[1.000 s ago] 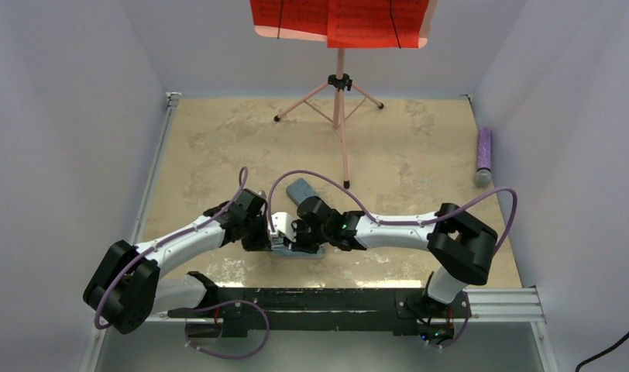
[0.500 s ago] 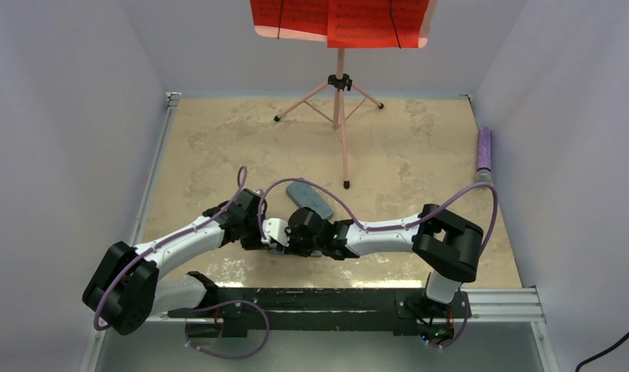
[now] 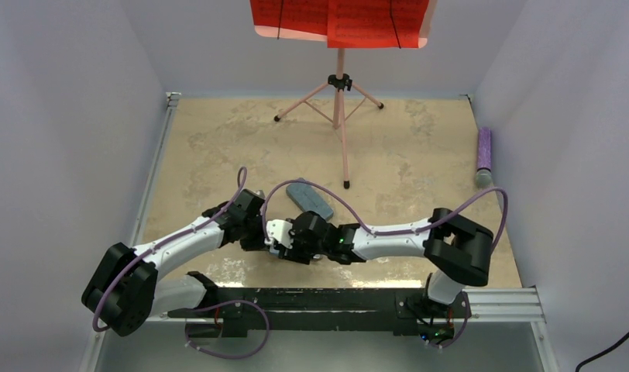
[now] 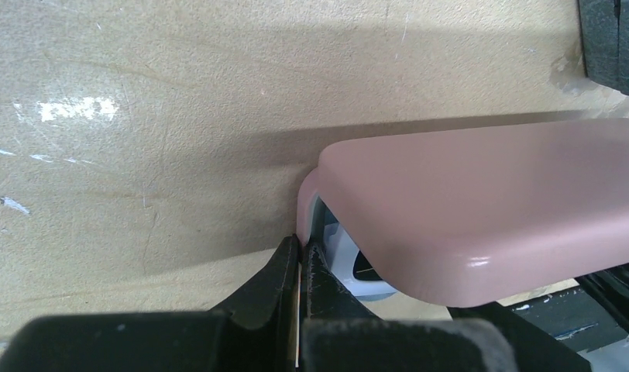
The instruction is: Organize the sunglasses
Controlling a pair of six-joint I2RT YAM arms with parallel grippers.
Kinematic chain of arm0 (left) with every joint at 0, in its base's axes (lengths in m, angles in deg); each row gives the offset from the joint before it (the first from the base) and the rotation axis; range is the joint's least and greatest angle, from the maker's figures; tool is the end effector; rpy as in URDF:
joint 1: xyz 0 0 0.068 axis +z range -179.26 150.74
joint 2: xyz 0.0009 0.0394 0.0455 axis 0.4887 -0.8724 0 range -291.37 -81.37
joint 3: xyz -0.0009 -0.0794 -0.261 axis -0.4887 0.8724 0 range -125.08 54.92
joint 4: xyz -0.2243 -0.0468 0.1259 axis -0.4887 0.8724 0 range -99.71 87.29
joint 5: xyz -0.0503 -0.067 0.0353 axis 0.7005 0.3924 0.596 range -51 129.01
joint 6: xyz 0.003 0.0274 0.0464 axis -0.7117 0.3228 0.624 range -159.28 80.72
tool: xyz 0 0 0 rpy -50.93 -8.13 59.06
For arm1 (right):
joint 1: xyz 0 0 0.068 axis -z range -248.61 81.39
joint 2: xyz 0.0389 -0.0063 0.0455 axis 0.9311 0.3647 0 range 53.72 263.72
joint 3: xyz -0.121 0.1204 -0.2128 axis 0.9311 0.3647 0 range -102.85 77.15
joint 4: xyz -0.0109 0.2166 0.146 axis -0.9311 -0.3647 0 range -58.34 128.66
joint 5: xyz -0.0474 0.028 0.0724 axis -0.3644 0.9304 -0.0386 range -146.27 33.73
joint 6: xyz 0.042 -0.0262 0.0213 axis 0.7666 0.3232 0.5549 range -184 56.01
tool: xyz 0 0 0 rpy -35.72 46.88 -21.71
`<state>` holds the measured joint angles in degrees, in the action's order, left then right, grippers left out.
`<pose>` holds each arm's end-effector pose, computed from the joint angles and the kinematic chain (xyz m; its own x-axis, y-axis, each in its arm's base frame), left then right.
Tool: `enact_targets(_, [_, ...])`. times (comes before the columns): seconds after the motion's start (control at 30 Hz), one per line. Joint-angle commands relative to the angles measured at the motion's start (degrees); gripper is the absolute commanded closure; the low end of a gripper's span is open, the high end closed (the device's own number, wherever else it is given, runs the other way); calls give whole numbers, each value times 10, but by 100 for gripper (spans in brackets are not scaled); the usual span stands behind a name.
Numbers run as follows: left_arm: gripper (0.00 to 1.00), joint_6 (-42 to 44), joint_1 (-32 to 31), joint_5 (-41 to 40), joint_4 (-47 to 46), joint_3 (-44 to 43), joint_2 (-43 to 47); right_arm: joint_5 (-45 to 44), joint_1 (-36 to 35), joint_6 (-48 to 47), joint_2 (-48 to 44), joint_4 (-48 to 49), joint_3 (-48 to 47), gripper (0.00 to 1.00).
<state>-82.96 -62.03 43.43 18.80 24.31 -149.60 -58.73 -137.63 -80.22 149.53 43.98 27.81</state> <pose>0.1643 -0.1090 0.1564 -0.9469 -0.2093 -0.2441 -0.1217 0.9359 -0.3305 0.1236 0.3184 0.1678 0.0313 -0.6983 -0.7151 -0.9504 0.2007 -0.2376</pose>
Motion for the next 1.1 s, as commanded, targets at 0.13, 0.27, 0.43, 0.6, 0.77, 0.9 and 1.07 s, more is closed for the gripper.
enact_targets(0.13, [100,8,-2,14,-22,-15,1,23,-4,28,-123,38,20,37])
enact_targets(0.27, [100,12,-2,11,-24,-18,-5,42,22,58,-170,25,17,29])
enact_targets(0.43, [100,16,-2,9,-46,-19,-16,207,160,129,-148,-8,-30,31])
enact_targets(0.6, [100,18,-2,4,-48,-30,-33,306,210,109,-75,-37,-77,34])
enact_targets(0.77, [100,21,-2,-14,-42,-38,-45,333,219,90,-13,-79,-112,36])
enact_targets(0.9, [100,19,-2,-28,-42,-40,-48,360,229,93,8,-56,-103,38])
enact_targets(1.07, [100,11,-2,-39,-35,-48,-52,401,230,93,19,-57,-100,49])
